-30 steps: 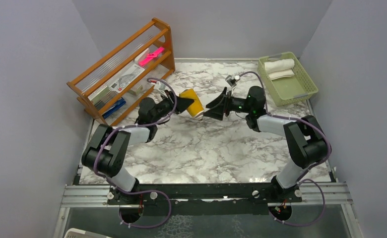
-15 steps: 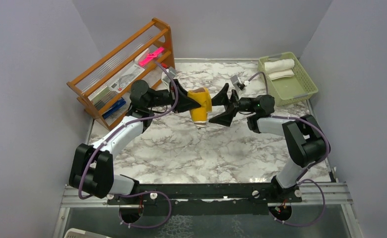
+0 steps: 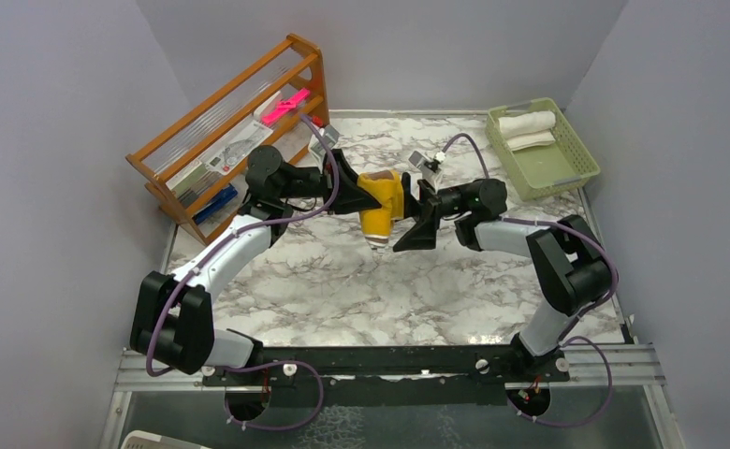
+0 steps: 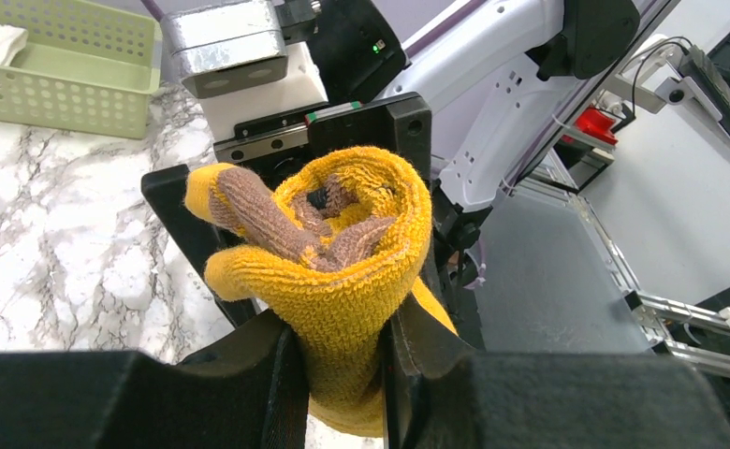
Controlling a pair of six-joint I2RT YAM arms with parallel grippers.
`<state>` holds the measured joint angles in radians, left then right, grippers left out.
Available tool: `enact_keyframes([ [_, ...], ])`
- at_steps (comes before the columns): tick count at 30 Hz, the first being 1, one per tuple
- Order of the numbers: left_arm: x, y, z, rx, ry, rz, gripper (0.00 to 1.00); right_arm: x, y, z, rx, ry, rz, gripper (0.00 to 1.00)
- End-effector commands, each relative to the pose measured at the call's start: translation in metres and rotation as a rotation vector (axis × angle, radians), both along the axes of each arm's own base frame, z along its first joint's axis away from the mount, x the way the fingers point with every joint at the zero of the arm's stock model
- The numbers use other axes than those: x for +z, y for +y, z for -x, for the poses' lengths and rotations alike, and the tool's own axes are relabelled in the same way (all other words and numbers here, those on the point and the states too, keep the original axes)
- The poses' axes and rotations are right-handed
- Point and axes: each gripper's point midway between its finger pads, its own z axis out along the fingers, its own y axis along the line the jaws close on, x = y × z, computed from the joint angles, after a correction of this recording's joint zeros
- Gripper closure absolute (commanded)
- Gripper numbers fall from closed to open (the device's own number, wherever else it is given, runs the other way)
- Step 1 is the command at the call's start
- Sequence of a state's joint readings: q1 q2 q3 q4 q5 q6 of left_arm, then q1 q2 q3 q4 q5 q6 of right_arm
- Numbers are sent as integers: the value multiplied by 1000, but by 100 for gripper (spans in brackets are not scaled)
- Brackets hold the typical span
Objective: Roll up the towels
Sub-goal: Pick up the towel at the center of the board.
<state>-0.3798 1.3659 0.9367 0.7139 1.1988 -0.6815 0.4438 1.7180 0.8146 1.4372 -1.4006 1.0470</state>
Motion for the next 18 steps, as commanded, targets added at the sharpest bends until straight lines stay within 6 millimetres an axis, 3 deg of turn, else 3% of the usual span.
enact_keyframes([
  [1,2,-2,-8,18,-22,3,95,37,-5,24,30,-319,-154,4],
  [8,-11,-3,-14,53,-2,-11,95,41,1,11,-59,-315,-165,6],
  [13,-25,-1,-39,189,2,-69,95,54,3,8,-100,-324,-152,6],
  [18,-32,1,-53,287,-1,-98,96,48,15,-10,-175,-276,-64,8],
])
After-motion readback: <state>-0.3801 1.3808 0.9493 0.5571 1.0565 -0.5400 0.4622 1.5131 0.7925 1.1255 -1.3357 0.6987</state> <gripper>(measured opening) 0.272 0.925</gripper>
